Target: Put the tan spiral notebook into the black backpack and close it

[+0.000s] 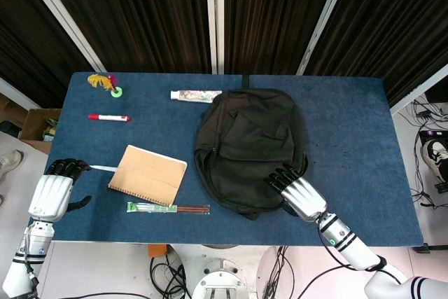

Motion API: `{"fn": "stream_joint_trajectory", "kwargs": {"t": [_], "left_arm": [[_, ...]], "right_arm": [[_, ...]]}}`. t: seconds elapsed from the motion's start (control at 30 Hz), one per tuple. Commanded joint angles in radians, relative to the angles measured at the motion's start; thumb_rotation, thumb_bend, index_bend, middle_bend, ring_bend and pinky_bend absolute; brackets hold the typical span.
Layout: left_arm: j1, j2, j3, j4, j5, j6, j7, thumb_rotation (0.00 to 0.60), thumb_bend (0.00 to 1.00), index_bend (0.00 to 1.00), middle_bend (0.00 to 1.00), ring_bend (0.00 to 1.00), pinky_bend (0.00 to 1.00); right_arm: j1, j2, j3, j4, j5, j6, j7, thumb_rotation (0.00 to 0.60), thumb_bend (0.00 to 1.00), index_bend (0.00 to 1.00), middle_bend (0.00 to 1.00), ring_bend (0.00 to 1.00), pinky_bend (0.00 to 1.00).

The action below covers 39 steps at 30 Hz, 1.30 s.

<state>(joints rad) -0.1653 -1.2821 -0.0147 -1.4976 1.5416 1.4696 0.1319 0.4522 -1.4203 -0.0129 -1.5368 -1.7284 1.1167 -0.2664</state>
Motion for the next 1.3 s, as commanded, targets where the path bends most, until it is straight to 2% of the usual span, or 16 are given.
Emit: {"fn": "stream_joint_trajectory", "kwargs": {"t": [0.03,0.17,0.27,0.37,0.43,0.57,0.67,0.83,1.0,1.13,1.3], "left_arm": [[-0.002,-0.001,0.001,0.0,0.002,-0.005,0.003,0.6,0.1,0.34,0.29,0.22,0.23],[-0.007,-0.002,0.009,-0.002,0.008,-0.021,0.013,0.6,0.1,0.34,0.29,0.22,0.23],[-0.009,-0.005,0.014,-0.003,0.016,-0.026,0.015,0.6,0.1,0.34,0.29,0.22,0.23],[-0.009,-0.007,0.016,0.001,0.019,-0.028,0.012,0.6,0.1,0.34,0.29,0.22,0.23],[-0.012,-0.009,0.016,0.006,0.021,-0.033,0.009,0.6,0.1,0.34,0.29,0.22,0.23],[-0.024,-0.012,0.017,0.015,0.03,-0.048,0.006,0.6,0.1,0.34,0.29,0.22,0.23],[-0.045,-0.029,0.014,0.043,0.053,-0.06,-0.028,0.6,0.1,0.36,0.29,0.22,0.23],[-0.092,-0.103,0.028,0.148,0.13,-0.075,-0.085,0.6,0.1,0.38,0.31,0.22,0.25],[-0.144,-0.197,0.047,0.267,0.211,-0.09,-0.07,0.6,0.1,0.39,0.32,0.22,0.25],[-0.173,-0.262,0.051,0.337,0.234,-0.106,-0.045,0.6,0.11,0.36,0.3,0.22,0.25],[-0.198,-0.316,0.041,0.389,0.202,-0.161,-0.018,0.6,0.11,0.33,0.26,0.21,0.25]], "right_arm": [[0.006,-0.007,-0.007,0.007,0.005,-0.011,-0.004,0.6,0.15,0.21,0.23,0.13,0.15],[0.016,-0.024,-0.006,0.019,0.014,-0.023,-0.01,0.6,0.17,0.21,0.23,0.13,0.15],[0.026,-0.045,0.004,0.031,0.017,-0.022,-0.017,0.6,0.28,0.22,0.25,0.13,0.15],[0.045,-0.066,0.02,0.045,0.017,-0.023,-0.016,0.6,0.41,0.36,0.34,0.18,0.17],[0.061,-0.085,0.034,0.062,0.009,-0.013,-0.003,0.6,0.5,0.48,0.41,0.24,0.21],[0.092,-0.111,0.073,0.069,0.021,-0.01,0.016,0.6,0.56,0.58,0.49,0.33,0.27],[0.12,-0.15,0.136,0.066,0.08,-0.013,0.075,0.6,0.61,0.66,0.55,0.41,0.33],[0.152,-0.213,0.266,0.014,0.236,-0.011,0.101,0.6,0.63,0.68,0.56,0.43,0.35],[0.167,-0.252,0.351,-0.049,0.365,0.014,0.073,0.6,0.63,0.68,0.56,0.43,0.35],[0.172,-0.264,0.385,-0.067,0.432,0.034,0.047,0.6,0.63,0.67,0.55,0.43,0.32],[0.17,-0.259,0.39,-0.076,0.468,0.044,0.066,0.6,0.63,0.67,0.54,0.43,0.29]]}}
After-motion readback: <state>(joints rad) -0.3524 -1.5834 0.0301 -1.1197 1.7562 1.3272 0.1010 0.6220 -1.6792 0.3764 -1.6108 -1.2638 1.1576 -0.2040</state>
